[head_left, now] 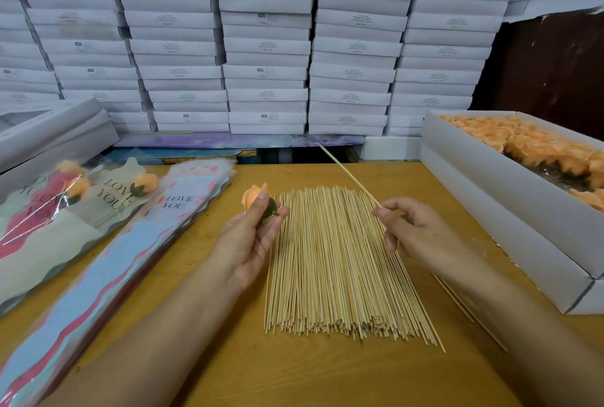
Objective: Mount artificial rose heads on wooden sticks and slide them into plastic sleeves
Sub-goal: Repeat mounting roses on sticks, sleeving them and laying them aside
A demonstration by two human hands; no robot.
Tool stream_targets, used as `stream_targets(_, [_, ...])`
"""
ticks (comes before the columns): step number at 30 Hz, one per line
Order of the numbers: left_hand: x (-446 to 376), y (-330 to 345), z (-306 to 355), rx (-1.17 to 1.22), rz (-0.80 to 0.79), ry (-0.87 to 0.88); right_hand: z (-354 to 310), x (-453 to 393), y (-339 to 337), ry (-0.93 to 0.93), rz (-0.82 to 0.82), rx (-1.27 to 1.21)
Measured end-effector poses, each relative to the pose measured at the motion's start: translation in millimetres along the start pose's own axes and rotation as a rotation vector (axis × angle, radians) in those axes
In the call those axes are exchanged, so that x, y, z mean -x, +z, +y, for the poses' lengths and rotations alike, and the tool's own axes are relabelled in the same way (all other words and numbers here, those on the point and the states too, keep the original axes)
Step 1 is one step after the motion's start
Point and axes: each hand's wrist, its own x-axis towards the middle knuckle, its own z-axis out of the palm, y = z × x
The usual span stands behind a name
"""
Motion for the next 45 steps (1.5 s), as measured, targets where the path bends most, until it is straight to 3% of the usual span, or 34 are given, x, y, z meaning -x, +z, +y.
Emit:
stream_targets(4, [2.9,1.6,-2.3,-0.034,-0.019,-0.009,-0.3,0.9,7.2,-0.112,-0.03,0.042])
stream_targets(9, [6.6,3.3,-4.1,-0.054,-0.037,-0.02,-1.3,3.8,22.8,-0.036,-0.088,0.161])
stream_targets(19, [1.0,-2.9,1.3,0.007,-0.016,0.001,-3.3,11.2,30.3,0.029,-0.195,0.162])
stream_targets(45, [0.6,-7.1,2.9,0.067,-0.031,-0.018,-6.6,14.8,27.0,0.003,-0.202,0.158])
